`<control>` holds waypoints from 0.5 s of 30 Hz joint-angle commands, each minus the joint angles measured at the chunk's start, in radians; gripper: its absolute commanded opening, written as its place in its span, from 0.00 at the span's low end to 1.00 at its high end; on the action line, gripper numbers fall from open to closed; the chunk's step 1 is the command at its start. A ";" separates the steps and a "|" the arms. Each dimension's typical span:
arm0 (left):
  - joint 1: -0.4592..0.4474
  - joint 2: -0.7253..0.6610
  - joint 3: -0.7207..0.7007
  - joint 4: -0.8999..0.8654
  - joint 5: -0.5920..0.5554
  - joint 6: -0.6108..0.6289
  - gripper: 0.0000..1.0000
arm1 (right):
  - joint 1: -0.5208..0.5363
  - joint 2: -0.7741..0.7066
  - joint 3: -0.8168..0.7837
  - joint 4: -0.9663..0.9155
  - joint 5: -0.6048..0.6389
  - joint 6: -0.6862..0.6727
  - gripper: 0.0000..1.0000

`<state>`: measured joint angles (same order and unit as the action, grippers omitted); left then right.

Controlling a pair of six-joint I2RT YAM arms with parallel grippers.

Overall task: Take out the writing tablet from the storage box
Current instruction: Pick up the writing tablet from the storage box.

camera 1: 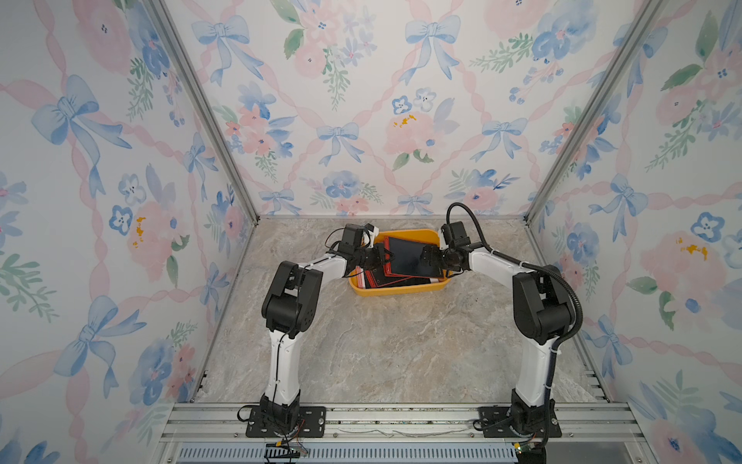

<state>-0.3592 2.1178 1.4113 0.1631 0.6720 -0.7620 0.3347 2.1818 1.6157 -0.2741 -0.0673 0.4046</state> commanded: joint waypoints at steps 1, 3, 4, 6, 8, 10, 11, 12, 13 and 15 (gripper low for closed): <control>-0.002 0.003 0.006 -0.025 -0.038 0.033 0.05 | 0.007 -0.059 -0.003 0.038 -0.037 0.030 0.97; -0.003 -0.004 0.002 -0.028 -0.043 0.033 0.03 | 0.007 -0.072 -0.011 0.049 -0.043 0.035 0.97; -0.002 -0.009 -0.002 -0.029 -0.045 0.029 0.01 | 0.007 -0.078 -0.011 0.052 -0.043 0.036 0.97; -0.002 -0.020 -0.009 -0.028 -0.045 0.016 0.00 | 0.006 -0.089 -0.015 0.052 -0.041 0.033 0.97; -0.003 -0.028 -0.008 -0.028 -0.031 0.003 0.00 | 0.006 -0.098 -0.022 0.054 -0.041 0.030 0.97; -0.002 -0.040 -0.009 -0.028 -0.024 -0.006 0.00 | 0.005 -0.106 -0.030 0.057 -0.039 0.031 0.97; -0.002 -0.048 -0.007 -0.028 -0.018 -0.012 0.00 | 0.004 -0.110 -0.035 0.061 -0.037 0.031 0.97; -0.002 -0.057 -0.004 -0.028 -0.013 -0.017 0.00 | 0.004 -0.117 -0.042 0.063 -0.036 0.031 0.97; -0.002 -0.066 -0.003 -0.027 -0.010 -0.020 0.00 | 0.003 -0.124 -0.047 0.065 -0.034 0.031 0.97; 0.001 -0.089 -0.001 -0.028 -0.006 -0.028 0.00 | -0.003 -0.148 -0.061 0.071 -0.032 0.033 0.97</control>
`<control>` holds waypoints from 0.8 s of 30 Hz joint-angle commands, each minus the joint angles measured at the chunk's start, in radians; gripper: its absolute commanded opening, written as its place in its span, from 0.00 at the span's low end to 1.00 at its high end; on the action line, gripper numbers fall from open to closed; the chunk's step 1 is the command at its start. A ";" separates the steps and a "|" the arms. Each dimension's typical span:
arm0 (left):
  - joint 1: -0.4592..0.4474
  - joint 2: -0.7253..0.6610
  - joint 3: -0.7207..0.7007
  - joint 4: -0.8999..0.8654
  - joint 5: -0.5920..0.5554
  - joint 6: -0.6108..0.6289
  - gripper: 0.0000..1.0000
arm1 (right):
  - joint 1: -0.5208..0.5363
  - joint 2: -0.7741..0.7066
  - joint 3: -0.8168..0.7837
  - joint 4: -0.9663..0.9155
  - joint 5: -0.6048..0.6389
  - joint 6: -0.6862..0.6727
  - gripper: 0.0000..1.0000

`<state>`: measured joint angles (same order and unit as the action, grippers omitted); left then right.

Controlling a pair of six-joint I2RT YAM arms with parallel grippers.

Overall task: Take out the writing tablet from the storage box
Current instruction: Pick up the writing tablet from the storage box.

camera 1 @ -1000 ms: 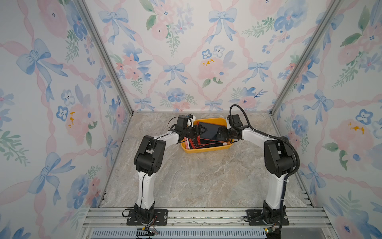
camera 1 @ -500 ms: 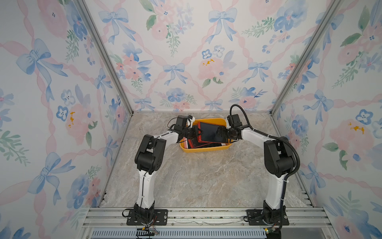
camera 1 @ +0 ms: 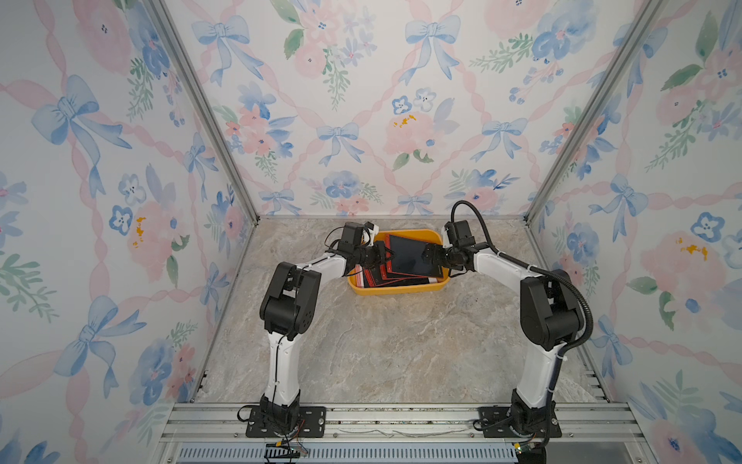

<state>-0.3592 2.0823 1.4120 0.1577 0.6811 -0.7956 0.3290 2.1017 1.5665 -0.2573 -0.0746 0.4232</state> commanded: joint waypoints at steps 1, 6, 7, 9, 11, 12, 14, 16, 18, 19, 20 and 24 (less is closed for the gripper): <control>0.003 -0.063 -0.002 -0.023 -0.017 0.002 0.00 | -0.002 -0.083 -0.020 0.058 -0.023 0.015 0.97; 0.023 -0.110 -0.009 -0.023 -0.011 -0.029 0.00 | -0.044 -0.182 -0.082 0.114 -0.023 0.034 0.97; 0.027 -0.118 -0.010 -0.023 -0.010 -0.033 0.00 | -0.050 -0.193 -0.088 0.113 -0.023 0.034 0.97; 0.040 -0.145 -0.021 -0.023 -0.024 -0.041 0.00 | -0.059 -0.218 -0.100 0.112 -0.015 0.024 0.97; 0.055 -0.175 -0.036 -0.023 -0.040 -0.045 0.00 | -0.062 -0.233 -0.108 0.110 -0.006 0.015 0.97; 0.065 -0.191 -0.047 -0.022 -0.048 -0.050 0.00 | -0.062 -0.238 -0.112 0.109 -0.001 0.012 0.97; 0.083 -0.219 -0.066 -0.015 -0.058 -0.058 0.00 | -0.062 -0.243 -0.121 0.114 0.001 0.015 0.97; 0.099 -0.240 -0.083 -0.007 -0.064 -0.071 0.00 | -0.062 -0.239 -0.127 0.125 -0.001 0.021 0.97; 0.117 -0.253 -0.096 0.003 -0.062 -0.086 0.00 | -0.062 -0.231 -0.134 0.134 -0.004 0.029 0.97; 0.123 -0.260 -0.102 0.008 -0.061 -0.092 0.00 | -0.063 -0.227 -0.130 0.133 -0.007 0.031 0.97; 0.129 -0.265 -0.110 0.015 -0.064 -0.096 0.00 | -0.064 -0.222 -0.128 0.130 -0.011 0.031 0.97; 0.160 -0.299 -0.131 0.026 -0.083 -0.108 0.00 | -0.064 -0.220 -0.130 0.134 -0.008 0.032 0.97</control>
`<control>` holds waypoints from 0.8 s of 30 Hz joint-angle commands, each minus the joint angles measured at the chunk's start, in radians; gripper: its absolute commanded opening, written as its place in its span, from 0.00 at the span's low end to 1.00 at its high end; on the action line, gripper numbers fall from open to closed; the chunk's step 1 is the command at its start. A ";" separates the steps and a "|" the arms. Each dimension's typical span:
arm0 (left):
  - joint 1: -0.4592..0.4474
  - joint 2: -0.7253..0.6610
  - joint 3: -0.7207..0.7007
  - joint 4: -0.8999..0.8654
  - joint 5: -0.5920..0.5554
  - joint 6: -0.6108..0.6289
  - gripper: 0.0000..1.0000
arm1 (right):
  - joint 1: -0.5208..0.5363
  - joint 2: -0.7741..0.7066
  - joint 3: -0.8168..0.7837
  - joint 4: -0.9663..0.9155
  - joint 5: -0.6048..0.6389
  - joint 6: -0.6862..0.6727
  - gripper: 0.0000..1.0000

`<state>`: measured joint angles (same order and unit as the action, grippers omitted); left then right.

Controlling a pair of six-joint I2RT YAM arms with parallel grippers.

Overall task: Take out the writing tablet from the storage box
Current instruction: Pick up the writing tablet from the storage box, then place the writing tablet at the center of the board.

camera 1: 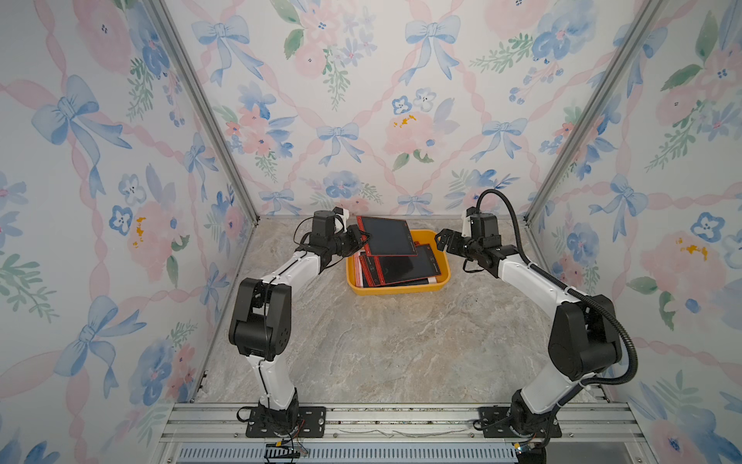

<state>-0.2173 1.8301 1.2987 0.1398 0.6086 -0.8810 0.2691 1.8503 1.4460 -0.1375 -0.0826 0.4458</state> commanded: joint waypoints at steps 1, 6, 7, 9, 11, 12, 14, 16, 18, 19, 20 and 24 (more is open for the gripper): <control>0.028 -0.060 -0.023 0.047 -0.017 -0.028 0.00 | -0.004 0.030 -0.011 0.015 -0.001 0.009 0.97; 0.114 -0.153 -0.100 0.103 -0.090 -0.079 0.00 | -0.004 0.032 -0.012 0.017 -0.003 0.009 0.97; 0.138 -0.178 -0.137 0.147 -0.104 -0.110 0.00 | -0.004 0.031 -0.013 0.019 -0.003 0.010 0.97; 0.188 -0.231 -0.219 0.258 -0.123 -0.187 0.00 | -0.004 0.033 -0.012 0.021 -0.005 0.011 0.97; 0.236 -0.277 -0.274 0.302 -0.160 -0.225 0.00 | -0.004 0.037 -0.008 0.021 -0.006 0.014 0.97; 0.253 -0.295 -0.288 0.302 -0.181 -0.222 0.00 | -0.004 0.039 -0.007 0.020 -0.008 0.016 0.97; 0.286 -0.333 -0.311 0.302 -0.224 -0.211 0.00 | -0.004 0.040 -0.007 0.019 -0.010 0.017 0.97; 0.324 -0.359 -0.331 0.302 -0.256 -0.216 0.00 | -0.004 0.041 -0.007 0.018 -0.011 0.017 0.97; 0.360 -0.379 -0.355 0.302 -0.298 -0.218 0.00 | -0.004 0.040 -0.009 0.020 -0.011 0.019 0.97; 0.376 -0.389 -0.371 0.303 -0.326 -0.227 0.00 | -0.004 0.039 -0.012 0.021 -0.011 0.019 0.97; 0.391 -0.395 -0.384 0.302 -0.352 -0.233 0.00 | -0.003 0.038 -0.011 0.020 -0.011 0.019 0.97; 0.432 -0.401 -0.429 0.316 -0.449 -0.258 0.00 | -0.002 0.035 -0.013 0.016 -0.011 0.019 0.97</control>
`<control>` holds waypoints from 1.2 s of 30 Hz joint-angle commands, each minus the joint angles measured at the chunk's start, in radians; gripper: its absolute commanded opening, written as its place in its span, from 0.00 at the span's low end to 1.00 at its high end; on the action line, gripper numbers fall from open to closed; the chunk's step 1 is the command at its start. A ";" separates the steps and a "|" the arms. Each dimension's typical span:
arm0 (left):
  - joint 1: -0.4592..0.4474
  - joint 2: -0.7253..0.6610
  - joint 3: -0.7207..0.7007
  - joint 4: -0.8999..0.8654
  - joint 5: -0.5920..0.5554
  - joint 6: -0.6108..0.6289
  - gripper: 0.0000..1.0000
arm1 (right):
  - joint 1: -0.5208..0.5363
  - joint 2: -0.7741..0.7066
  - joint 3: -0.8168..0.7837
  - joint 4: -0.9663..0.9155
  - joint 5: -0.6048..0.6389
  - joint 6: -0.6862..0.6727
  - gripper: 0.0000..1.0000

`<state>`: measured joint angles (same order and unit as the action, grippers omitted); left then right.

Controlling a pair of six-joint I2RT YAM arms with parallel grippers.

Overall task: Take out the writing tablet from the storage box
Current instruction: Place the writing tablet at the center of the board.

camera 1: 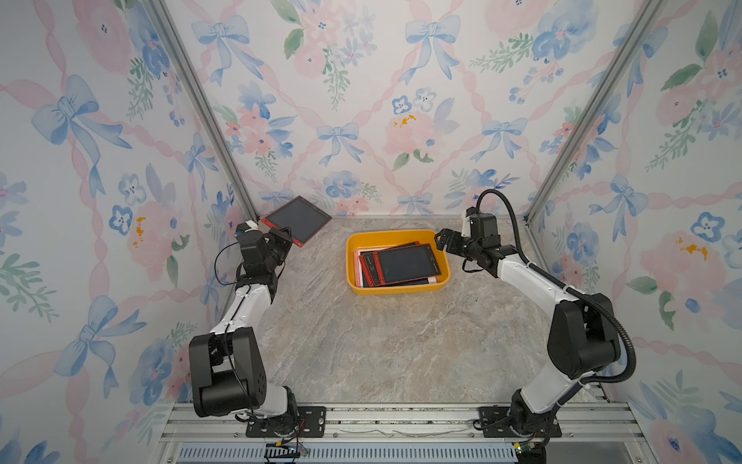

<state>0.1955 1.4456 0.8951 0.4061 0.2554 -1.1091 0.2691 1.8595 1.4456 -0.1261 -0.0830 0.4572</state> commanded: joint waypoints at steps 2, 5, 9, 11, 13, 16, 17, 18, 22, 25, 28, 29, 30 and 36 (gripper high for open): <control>0.037 -0.006 -0.041 0.066 -0.120 -0.054 0.00 | -0.002 0.023 -0.019 0.004 -0.009 0.005 0.97; 0.047 0.019 -0.043 0.083 -0.166 -0.067 0.00 | -0.002 0.018 -0.023 0.003 -0.007 0.002 0.97; 0.050 0.067 -0.029 0.090 -0.222 -0.088 0.00 | -0.003 0.015 -0.024 -0.001 -0.005 0.000 0.97; 0.054 0.096 -0.024 0.091 -0.247 -0.101 0.00 | -0.002 0.014 -0.026 -0.004 -0.003 -0.002 0.97; 0.060 0.136 -0.011 0.091 -0.245 -0.105 0.00 | -0.002 0.011 -0.030 -0.008 0.001 -0.003 0.97; 0.078 0.198 0.003 0.091 -0.216 -0.131 0.00 | -0.002 0.008 -0.028 -0.016 0.010 -0.010 0.97; 0.081 0.216 0.007 0.092 -0.212 -0.138 0.00 | -0.002 0.009 -0.027 -0.020 0.013 -0.011 0.97; 0.085 0.231 0.012 0.091 -0.213 -0.137 0.00 | -0.002 0.009 -0.024 -0.022 0.014 -0.011 0.97; 0.091 0.291 0.038 0.091 -0.193 -0.145 0.00 | 0.000 0.016 -0.012 -0.032 0.015 -0.008 0.97; 0.097 0.327 0.047 0.091 -0.191 -0.170 0.00 | 0.002 0.023 -0.004 -0.034 0.021 -0.004 0.97; 0.099 0.351 0.048 0.097 -0.199 -0.188 0.00 | 0.010 0.033 0.007 -0.046 0.026 -0.010 0.97; 0.099 0.359 0.048 0.098 -0.200 -0.195 0.00 | 0.012 0.036 0.009 -0.052 0.031 -0.012 0.97; 0.099 0.364 0.045 0.101 -0.205 -0.206 0.00 | 0.014 0.036 0.012 -0.054 0.035 -0.014 0.97; 0.099 0.390 -0.014 0.202 -0.207 -0.316 0.00 | 0.019 0.048 0.018 -0.055 0.040 -0.014 0.97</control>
<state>0.2890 1.8095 0.9192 0.5350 0.0525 -1.3563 0.2779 1.8660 1.4338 -0.1616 -0.0628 0.4557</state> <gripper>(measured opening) 0.065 0.969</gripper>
